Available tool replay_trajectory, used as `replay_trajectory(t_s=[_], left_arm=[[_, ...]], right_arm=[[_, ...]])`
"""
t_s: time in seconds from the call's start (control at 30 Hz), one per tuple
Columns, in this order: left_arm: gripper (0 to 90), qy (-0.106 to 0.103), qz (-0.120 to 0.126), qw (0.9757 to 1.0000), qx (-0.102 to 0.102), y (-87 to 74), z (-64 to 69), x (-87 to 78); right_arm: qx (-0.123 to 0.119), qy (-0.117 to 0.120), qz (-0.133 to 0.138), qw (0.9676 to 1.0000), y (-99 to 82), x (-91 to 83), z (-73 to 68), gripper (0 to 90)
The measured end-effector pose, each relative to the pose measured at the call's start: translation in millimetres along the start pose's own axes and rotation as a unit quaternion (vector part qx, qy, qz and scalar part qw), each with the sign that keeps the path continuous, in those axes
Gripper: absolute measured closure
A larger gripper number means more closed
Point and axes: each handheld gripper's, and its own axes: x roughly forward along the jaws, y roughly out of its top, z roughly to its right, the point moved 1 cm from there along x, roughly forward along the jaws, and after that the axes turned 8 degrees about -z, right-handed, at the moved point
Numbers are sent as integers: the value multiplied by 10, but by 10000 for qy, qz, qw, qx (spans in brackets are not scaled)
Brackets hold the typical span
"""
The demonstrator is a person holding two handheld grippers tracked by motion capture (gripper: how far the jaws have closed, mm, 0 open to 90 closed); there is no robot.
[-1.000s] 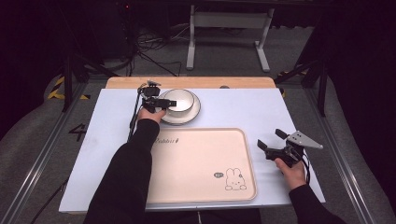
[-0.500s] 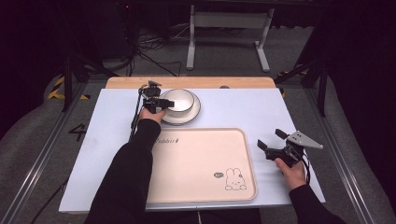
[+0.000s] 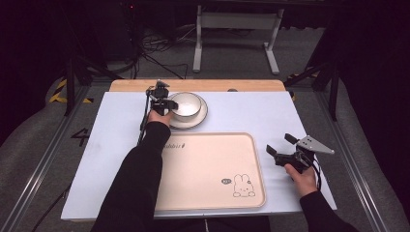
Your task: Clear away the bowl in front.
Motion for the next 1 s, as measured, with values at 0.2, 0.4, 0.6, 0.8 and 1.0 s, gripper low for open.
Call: replay_trajectory(t_s=[0.2, 0.4, 0.6, 0.8, 1.0], left_arm=[[800, -90, 50, 9999, -137, 2, -12, 0], [808, -108, 120, 9998, -88, 6, -13, -43], [816, -104, 228, 9996, -120, 18, -28, -129], [816, -151, 314, 9994, 16, 22, 16, -256], [815, -199, 437, 9987, 155, 24, 73, -403]], right_arm=[[-3, 20, 6, 10000, -1, -2, 2, 51], [-16, 29, 9, 10000, -2, -2, 8, 51], [-11, 33, 1, 10000, -2, -2, 9, 51], [-6, 32, 2, 10000, -2, -2, 9, 51], [-7, 31, -2, 10000, -1, -1, 9, 51]])
